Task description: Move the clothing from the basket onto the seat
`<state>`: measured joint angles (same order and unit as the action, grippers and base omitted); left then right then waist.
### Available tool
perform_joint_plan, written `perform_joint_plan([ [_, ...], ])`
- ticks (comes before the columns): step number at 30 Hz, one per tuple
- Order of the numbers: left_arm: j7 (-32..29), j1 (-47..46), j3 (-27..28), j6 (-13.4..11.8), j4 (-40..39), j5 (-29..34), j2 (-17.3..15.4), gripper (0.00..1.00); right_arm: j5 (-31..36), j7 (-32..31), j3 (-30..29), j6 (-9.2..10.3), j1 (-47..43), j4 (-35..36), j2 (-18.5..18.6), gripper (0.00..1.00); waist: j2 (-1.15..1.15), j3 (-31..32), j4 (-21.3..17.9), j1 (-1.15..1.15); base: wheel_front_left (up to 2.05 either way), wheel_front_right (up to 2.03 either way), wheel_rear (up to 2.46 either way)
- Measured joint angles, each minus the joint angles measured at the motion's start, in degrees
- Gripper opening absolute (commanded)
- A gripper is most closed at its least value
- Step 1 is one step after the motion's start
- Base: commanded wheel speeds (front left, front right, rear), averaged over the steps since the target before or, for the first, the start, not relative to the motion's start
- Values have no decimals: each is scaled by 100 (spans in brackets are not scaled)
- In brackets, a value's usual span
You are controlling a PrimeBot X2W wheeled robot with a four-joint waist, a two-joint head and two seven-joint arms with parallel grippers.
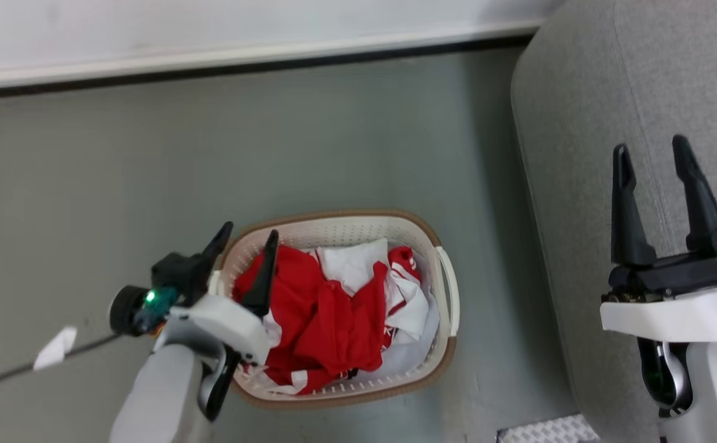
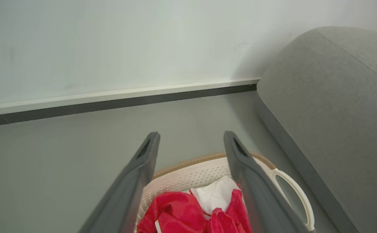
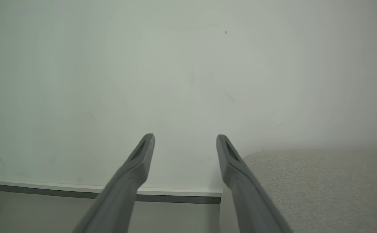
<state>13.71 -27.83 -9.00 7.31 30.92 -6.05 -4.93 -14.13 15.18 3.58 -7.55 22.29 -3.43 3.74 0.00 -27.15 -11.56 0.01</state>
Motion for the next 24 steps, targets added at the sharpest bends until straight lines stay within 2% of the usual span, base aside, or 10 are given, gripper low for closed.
perform_joint_plan([
  [9, -353, -956, -886, 21, 1272, -532, -99, 100, -62, 0, -112, 0, 377, 313, -52, 100, 0, -613, -242, 0, 0, 0, 0],
  [19, -839, -1808, -1902, 21, 2408, -847, -290, 100, -159, 0, -225, 0, 750, 730, -75, 100, 0, -1369, -512, 0, 0, 0, 0],
  [24, -1174, -2163, -2169, 21, 2977, -1006, -270, 100, -292, 0, -243, 0, 853, 884, -76, 100, 0, -1717, -652, -1, 0, 0, 0],
])
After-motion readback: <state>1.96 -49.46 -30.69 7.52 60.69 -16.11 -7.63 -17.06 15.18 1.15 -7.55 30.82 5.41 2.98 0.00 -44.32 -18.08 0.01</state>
